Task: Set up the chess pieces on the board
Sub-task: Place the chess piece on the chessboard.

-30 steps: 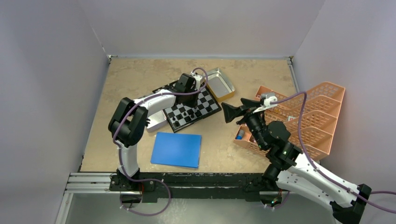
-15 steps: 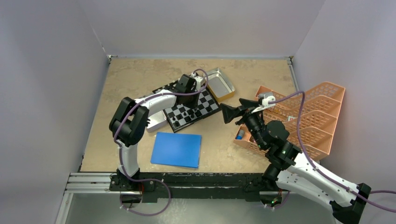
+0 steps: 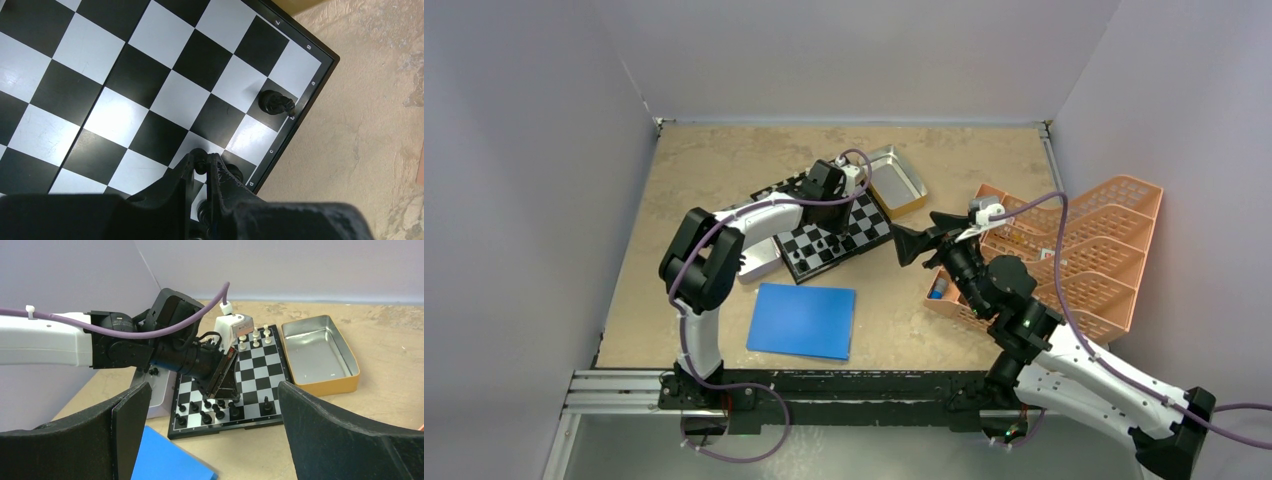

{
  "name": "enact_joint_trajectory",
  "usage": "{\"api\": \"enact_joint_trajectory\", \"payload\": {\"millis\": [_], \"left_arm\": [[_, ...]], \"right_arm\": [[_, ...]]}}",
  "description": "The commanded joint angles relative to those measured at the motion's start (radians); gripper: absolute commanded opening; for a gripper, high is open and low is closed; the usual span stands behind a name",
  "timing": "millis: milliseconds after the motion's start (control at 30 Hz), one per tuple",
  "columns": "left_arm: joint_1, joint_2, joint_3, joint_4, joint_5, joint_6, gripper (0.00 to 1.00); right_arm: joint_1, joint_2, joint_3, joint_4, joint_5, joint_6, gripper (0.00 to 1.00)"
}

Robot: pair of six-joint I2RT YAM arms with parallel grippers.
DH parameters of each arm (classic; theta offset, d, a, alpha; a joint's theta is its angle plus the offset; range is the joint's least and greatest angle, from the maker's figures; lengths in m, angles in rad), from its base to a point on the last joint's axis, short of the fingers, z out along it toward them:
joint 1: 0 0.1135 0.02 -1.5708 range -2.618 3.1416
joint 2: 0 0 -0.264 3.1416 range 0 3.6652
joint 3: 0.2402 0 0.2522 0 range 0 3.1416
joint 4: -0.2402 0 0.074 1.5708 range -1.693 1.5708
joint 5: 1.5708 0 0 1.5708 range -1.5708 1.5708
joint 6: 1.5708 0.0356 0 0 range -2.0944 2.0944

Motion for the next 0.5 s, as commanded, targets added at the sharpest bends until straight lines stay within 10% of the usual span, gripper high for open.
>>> {"api": "enact_joint_trajectory", "payload": {"millis": [0, 467], "left_arm": [[-0.004, -0.003, 0.045, -0.014, 0.004, 0.027, 0.14], [-0.005, -0.093, 0.105, -0.02, 0.032, 0.002, 0.23]], "right_arm": [[-0.002, -0.004, 0.02, 0.07, -0.021, -0.016, 0.99], [-0.002, 0.009, 0.026, 0.066, -0.051, -0.028, 0.99]]}}
